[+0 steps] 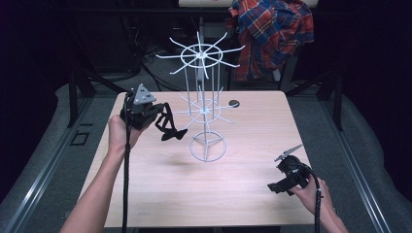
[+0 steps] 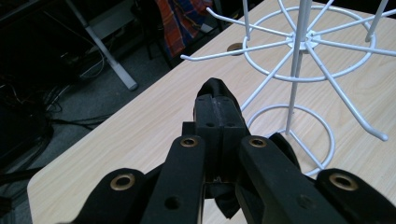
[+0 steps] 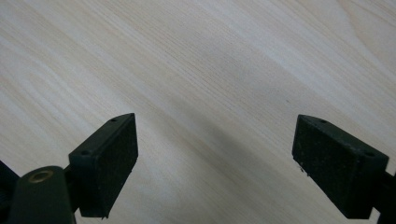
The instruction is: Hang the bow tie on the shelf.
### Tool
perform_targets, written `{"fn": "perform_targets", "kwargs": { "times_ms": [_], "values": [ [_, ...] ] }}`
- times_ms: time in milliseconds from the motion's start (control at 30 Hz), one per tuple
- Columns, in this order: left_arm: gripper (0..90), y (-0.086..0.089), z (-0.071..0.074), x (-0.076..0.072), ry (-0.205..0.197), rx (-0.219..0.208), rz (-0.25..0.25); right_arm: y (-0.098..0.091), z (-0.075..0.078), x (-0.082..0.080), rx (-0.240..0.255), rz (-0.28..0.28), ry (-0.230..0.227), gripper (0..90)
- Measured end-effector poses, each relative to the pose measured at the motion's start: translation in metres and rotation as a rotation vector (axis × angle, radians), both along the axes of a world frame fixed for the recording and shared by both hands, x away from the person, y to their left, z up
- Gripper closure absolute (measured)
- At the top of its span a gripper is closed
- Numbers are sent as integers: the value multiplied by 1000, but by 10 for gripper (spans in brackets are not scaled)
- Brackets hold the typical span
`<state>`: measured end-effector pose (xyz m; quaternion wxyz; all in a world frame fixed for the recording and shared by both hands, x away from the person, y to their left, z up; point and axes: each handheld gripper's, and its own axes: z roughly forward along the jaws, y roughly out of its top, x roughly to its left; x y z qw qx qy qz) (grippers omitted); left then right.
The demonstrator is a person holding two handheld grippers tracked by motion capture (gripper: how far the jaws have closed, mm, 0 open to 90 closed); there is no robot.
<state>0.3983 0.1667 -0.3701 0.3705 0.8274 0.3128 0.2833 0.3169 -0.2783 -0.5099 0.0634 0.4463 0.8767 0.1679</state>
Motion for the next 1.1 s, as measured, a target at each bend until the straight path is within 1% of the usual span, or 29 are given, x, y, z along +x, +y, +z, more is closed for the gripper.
{"fn": "perform_targets", "kwargs": {
  "times_ms": [100, 200, 267, 467, 500, 567, 700, 833, 867, 933, 967, 1000, 1033, 1100],
  "values": [
    [900, -3, -1, 3, 1, 8, -5, 0, 0, 0, 0, 1, -1, 139],
    [900, -7, -1, 5, 5, 6, -11, 0, 0, 0, 9, -2, -1, 138],
    [900, -10, -1, 6, 7, 17, -23, 0, 0, 0, 9, -1, 0, 139],
    [900, -16, -2, 9, 12, 16, -34, -1, 0, -1, 6, -4, -1, 139],
    [900, -17, -3, 9, 19, 15, -34, -1, 0, -1, 5, -4, -2, 139],
    [900, -17, -3, 9, 20, 9, -34, -1, 0, -1, 5, -5, -3, 139],
    [900, -19, -5, 11, 35, 17, -37, 0, 0, -1, 7, 4, 2, 138],
    [900, -20, -6, 13, 35, 13, -38, -1, 0, -1, 0, -3, -3, 138],
    [900, -21, -6, 13, 38, 12, -38, -2, -1, -2, 8, -8, -3, 139],
    [900, -21, -7, 14, 38, 11, -37, -3, -1, -2, 9, -10, -5, 138],
    [900, -21, -7, 14, 38, 11, -37, -3, 0, -1, 1, -8, -5, 138],
    [900, -22, -7, 14, 38, 3, -36, -3, -1, -1, 9, -8, -2, 138],
    [900, -22, -7, 14, 38, 3, -36, -3, -1, -2, 9, -9, -3, 138],
    [900, -23, -8, 14, 37, -13, -34, -2, -1, -2, 3, -5, -1, 139]
  ]
}}
